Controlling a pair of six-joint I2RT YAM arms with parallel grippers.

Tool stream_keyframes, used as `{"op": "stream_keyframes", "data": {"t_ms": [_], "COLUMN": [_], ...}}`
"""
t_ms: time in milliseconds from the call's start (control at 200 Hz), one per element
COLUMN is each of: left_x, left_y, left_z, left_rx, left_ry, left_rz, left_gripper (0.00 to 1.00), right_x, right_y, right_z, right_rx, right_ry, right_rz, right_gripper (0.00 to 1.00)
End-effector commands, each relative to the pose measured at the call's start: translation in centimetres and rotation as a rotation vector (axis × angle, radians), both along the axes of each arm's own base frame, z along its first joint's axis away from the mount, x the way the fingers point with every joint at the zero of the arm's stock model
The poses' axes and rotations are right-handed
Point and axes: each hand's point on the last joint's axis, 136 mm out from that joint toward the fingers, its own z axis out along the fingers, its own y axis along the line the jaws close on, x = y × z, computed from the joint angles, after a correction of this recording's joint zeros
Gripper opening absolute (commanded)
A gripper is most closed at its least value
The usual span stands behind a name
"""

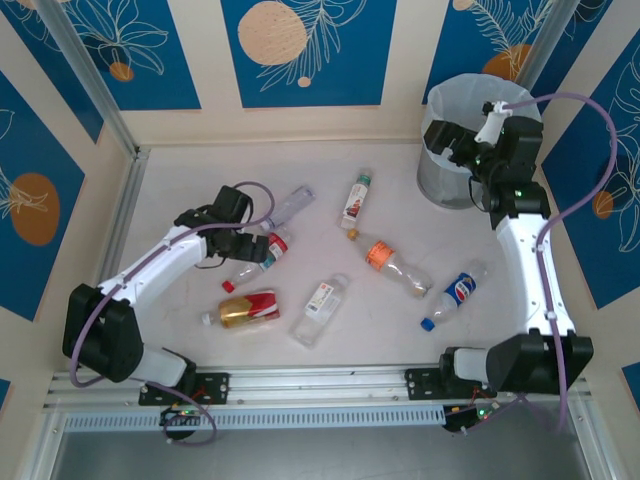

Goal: Put the plastic bottles in the bin

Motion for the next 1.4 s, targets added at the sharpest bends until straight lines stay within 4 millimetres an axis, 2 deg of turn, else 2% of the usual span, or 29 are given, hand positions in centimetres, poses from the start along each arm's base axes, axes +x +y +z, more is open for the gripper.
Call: {"op": "stream_keyframes", "data": {"t_ms": [0, 105, 250, 355, 530, 695, 815, 945, 1140, 1395], "left_x": [-2.2, -2.3, -1.4, -0.8, -1.1, -1.0, -0.8, -0.2, 0.0, 1.1], "left_y": [0.2, 0.4, 0.1, -0.3, -1.3, -1.4, -1.6, -1.5, -1.5, -1.5], "left_z": [-1.8, -3.2, -4.4, -5.6, -8.2, -10.2, -11.4, -11.6, -11.2, -9.4], "left_rx": [0.035, 0.068, 0.083, 0.088, 0.042, 0.056, 0.054, 0.073, 0.076, 0.077], "left_ry": [0.119, 0.160, 0.143, 0.135, 0.186, 0.229, 0.244, 0.227, 0.213, 0.134], "left_rz": [-0.100, -0.112, -0.149, -0.185, -0.213, -0.224, -0.223, -0.230, -0.247, -0.234], "left_gripper": [1.00, 0.99, 0.99, 0.99, 0.99, 0.99, 0.95, 0.90, 0.75, 0.70], "right_x": [-1.8, -2.8, -3.9, -3.9, -3.9, -3.7, -3.6, -3.4, -3.0, -2.7], "right_y": [2.2, 1.9, 1.9, 1.6, 1.8, 1.8, 1.8, 2.0, 2.4, 3.9], "right_z": [1.0, 0.5, 0.4, 0.6, 0.9, 0.4, 0.0, -0.3, -0.9, -1.4], "right_rx": [0.065, 0.041, 0.036, 0.030, 0.037, 0.030, 0.029, 0.035, 0.048, 0.127], "right_ry": [-0.033, -0.002, -0.008, -0.023, -0.028, -0.017, 0.000, 0.010, 0.029, 0.059], "right_rz": [0.103, 0.085, 0.078, 0.060, 0.065, 0.063, 0.064, 0.069, 0.071, 0.123], "right_gripper": [0.99, 0.99, 0.99, 0.99, 0.99, 0.99, 0.99, 0.99, 0.98, 0.98]}}
